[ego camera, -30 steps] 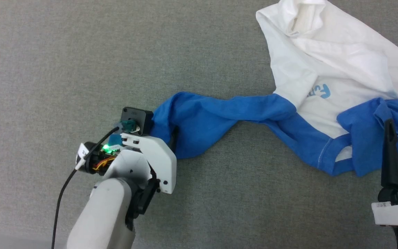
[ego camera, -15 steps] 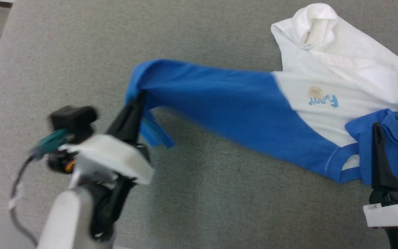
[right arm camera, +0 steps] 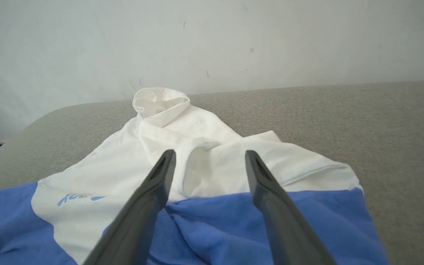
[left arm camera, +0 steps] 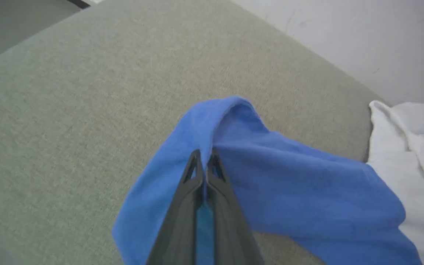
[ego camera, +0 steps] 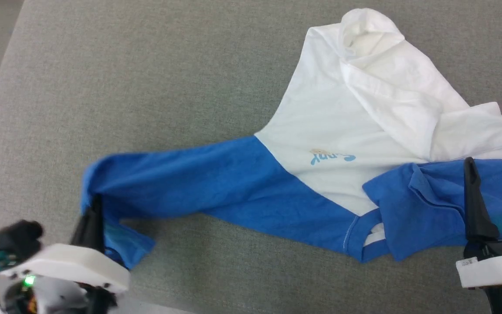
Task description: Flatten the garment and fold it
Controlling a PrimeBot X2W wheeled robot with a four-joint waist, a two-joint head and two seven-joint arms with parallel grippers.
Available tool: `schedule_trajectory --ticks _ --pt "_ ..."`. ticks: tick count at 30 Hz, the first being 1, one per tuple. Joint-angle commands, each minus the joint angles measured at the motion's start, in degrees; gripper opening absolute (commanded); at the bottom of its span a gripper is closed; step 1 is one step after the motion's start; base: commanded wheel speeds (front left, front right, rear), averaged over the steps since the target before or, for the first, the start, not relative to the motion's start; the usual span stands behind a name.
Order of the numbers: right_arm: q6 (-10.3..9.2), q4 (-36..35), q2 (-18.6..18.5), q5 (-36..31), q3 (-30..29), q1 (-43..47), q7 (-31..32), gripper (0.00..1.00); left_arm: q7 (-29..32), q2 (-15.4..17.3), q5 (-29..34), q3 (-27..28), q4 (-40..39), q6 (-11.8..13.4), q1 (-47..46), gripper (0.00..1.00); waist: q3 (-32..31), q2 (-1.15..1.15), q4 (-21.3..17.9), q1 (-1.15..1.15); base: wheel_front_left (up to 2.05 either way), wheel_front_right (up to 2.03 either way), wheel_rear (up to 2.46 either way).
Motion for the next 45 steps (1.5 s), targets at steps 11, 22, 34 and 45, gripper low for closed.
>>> schedule_trajectory --ticks 11,22,34,45 --pt "-0.04 -1.4 -0.2 -0.7 0.9 -0.8 1.8 1.0 -9.2 -3.6 -0.6 -6.5 16.9 -3.9 -6.7 1.0 -0.2 -0.01 -0.2 0.0 0.0 0.0 0.0" --pt "-0.04 -1.2 -0.1 -0.1 1.6 -0.8 1.4 1.0 -6.0 -0.7 6.4 -12.1 -0.8 -3.4 -12.2 1.0 -0.5 -0.01 -2.9 0.0 0.0 0.0 0.0" --pt "-0.04 -0.7 -0.1 0.1 2.5 -2.0 1.5 1.0 5.9 -0.3 13.2 -24.2 21.9 -6.1 -24.5 1.0 1.4 -0.01 -5.8 0.0 0.0 0.0 0.0" --pt "-0.04 -0.5 -0.3 0.2 2.4 -2.0 1.9 1.0 11.2 0.0 11.8 -27.0 34.9 -10.0 -30.3 0.0 2.2 -0.01 -7.2 0.0 0.0 0.0 0.0"
